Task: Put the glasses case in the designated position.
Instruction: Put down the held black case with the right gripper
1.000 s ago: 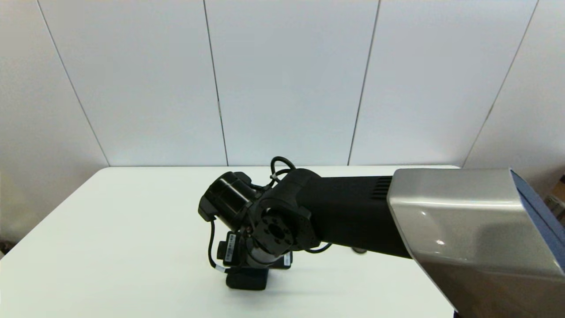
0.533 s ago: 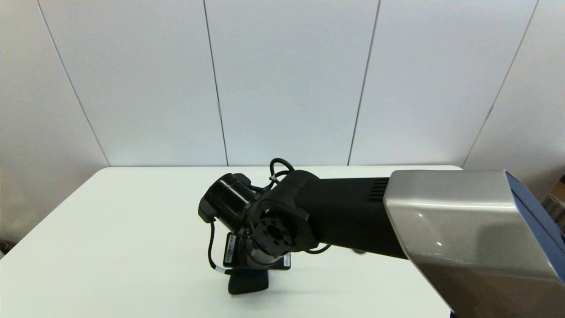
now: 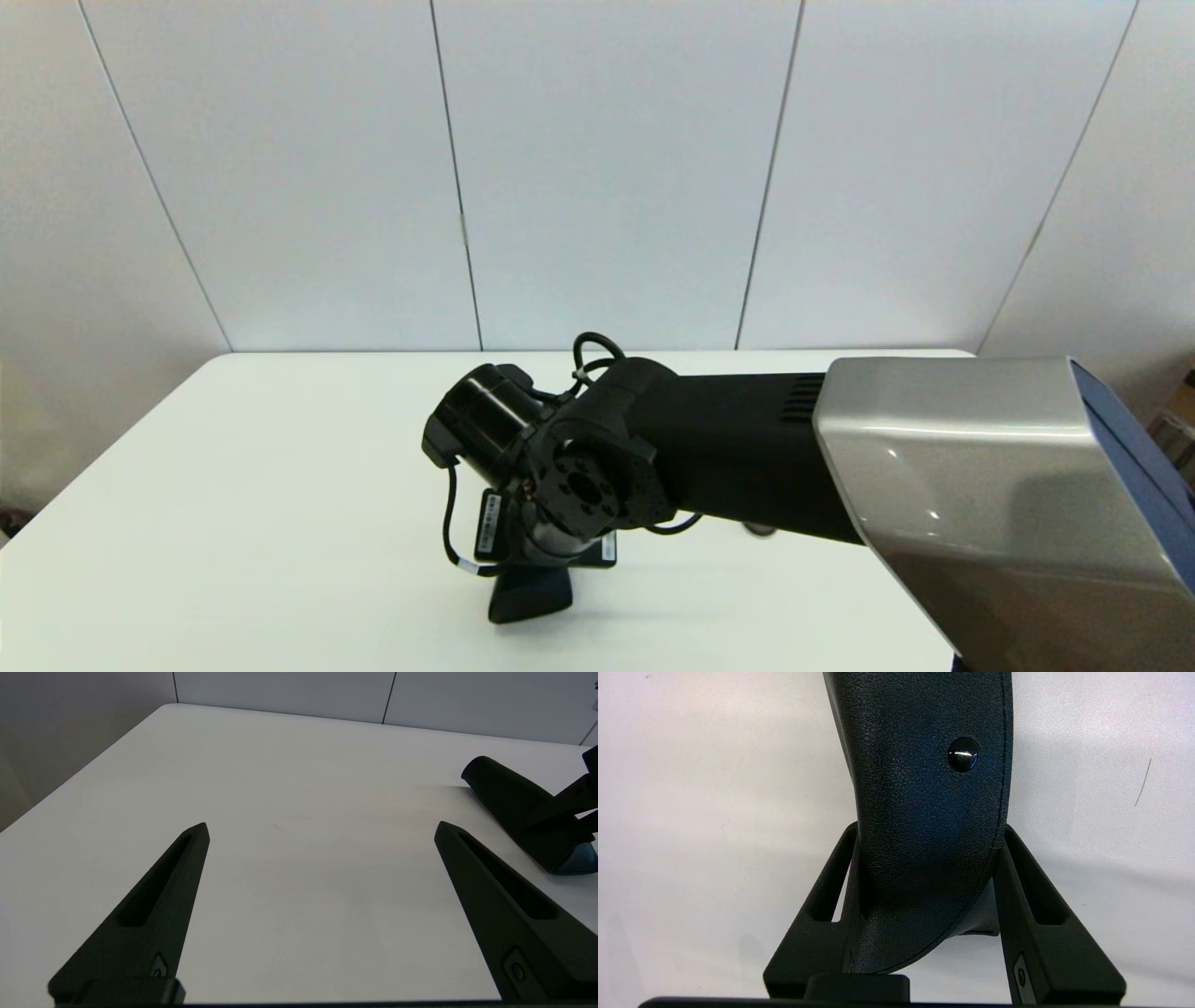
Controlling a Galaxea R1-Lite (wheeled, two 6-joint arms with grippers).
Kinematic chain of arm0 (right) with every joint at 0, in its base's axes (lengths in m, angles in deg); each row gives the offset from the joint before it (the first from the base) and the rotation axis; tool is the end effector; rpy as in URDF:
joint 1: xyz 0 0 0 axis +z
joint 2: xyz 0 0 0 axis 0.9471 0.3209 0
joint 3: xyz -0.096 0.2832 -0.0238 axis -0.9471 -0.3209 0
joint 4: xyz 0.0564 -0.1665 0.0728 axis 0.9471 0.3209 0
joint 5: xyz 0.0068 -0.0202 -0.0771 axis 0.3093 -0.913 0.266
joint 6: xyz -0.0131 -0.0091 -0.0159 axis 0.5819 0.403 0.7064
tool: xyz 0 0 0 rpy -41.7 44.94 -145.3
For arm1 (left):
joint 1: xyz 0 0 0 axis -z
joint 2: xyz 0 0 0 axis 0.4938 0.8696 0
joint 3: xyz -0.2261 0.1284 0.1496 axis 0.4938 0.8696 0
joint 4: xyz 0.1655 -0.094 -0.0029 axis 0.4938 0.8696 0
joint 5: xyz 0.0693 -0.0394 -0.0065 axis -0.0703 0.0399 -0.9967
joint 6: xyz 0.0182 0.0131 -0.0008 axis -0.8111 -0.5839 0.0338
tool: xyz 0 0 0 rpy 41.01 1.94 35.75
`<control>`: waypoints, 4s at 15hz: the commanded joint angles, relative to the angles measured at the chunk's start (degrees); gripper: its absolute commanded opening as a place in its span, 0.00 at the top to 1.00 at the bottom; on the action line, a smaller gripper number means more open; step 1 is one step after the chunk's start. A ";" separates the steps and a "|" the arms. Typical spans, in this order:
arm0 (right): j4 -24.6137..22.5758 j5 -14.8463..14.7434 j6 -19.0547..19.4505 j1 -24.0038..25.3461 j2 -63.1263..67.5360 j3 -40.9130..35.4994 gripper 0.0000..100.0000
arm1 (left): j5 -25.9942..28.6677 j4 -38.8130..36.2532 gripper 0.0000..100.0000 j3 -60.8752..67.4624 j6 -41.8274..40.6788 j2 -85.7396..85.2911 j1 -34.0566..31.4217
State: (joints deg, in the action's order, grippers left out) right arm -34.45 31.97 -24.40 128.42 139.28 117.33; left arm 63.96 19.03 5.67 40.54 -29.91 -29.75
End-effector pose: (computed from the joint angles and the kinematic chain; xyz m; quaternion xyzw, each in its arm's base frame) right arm 0.2474 0.3750 0.1247 0.0762 0.5301 0.1213 0.8357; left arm -0.0228 0.0004 0.0765 -0.0327 -0.0054 0.0126 0.9994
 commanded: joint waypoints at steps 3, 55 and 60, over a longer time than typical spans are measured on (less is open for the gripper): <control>0.13 -0.25 0.27 -0.27 0.01 0.00 1.00 | -0.09 0.05 0.00 0.00 0.04 0.09 -0.02; -1.62 -4.12 18.55 -31.21 -8.87 -0.09 1.00 | 0.00 -0.13 0.00 0.00 0.04 0.09 -0.02; 3.03 -3.86 18.11 -31.65 -9.05 -0.26 1.00 | -0.09 0.05 0.00 0.00 0.04 0.09 -0.02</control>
State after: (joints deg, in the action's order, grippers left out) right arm -32.37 28.21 -6.17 96.77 130.35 117.16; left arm 63.93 19.08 5.67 40.57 -29.91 -29.75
